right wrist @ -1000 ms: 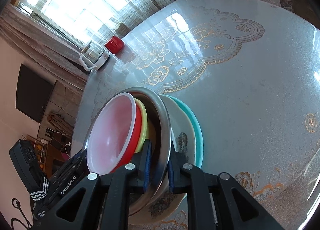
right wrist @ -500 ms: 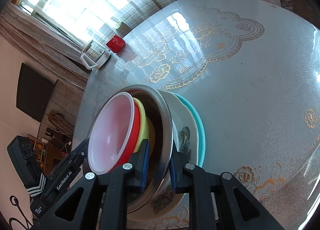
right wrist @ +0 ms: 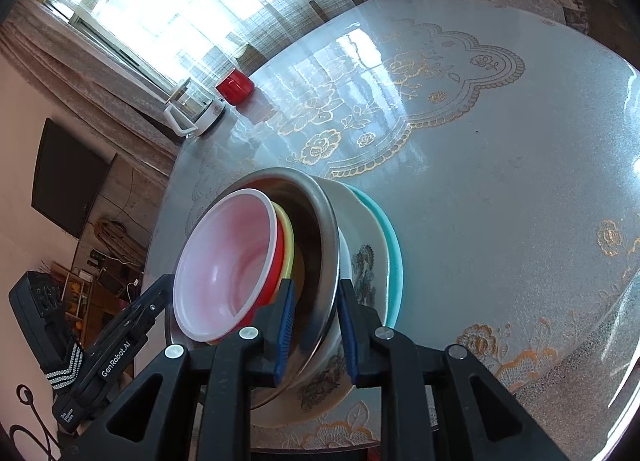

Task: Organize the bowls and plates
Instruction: 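Lower the nested bowls onto the white floral plate with both grippers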

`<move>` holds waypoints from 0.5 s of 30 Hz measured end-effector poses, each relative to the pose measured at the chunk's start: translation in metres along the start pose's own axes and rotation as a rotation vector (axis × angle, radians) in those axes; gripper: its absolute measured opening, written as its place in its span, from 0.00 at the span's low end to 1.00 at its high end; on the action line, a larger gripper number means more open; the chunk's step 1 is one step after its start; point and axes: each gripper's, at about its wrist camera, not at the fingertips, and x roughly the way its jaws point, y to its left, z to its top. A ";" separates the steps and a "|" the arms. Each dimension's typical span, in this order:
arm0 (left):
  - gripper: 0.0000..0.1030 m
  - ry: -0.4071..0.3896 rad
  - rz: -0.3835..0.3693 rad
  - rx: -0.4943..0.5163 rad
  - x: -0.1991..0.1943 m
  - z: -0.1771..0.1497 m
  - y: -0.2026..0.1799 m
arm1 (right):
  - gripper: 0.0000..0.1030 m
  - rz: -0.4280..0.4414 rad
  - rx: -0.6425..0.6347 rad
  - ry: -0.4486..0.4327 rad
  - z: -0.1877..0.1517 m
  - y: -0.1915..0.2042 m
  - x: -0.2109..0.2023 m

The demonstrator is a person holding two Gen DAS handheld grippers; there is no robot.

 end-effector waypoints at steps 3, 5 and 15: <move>0.15 -0.010 0.012 0.010 -0.001 -0.003 -0.003 | 0.14 0.015 0.016 0.005 -0.001 -0.002 0.005; 0.15 -0.010 0.021 0.021 0.001 -0.003 -0.007 | 0.13 0.005 0.011 -0.002 0.000 -0.002 0.006; 0.18 0.006 0.011 0.000 -0.004 -0.006 -0.005 | 0.18 0.012 0.017 -0.029 -0.003 -0.005 0.000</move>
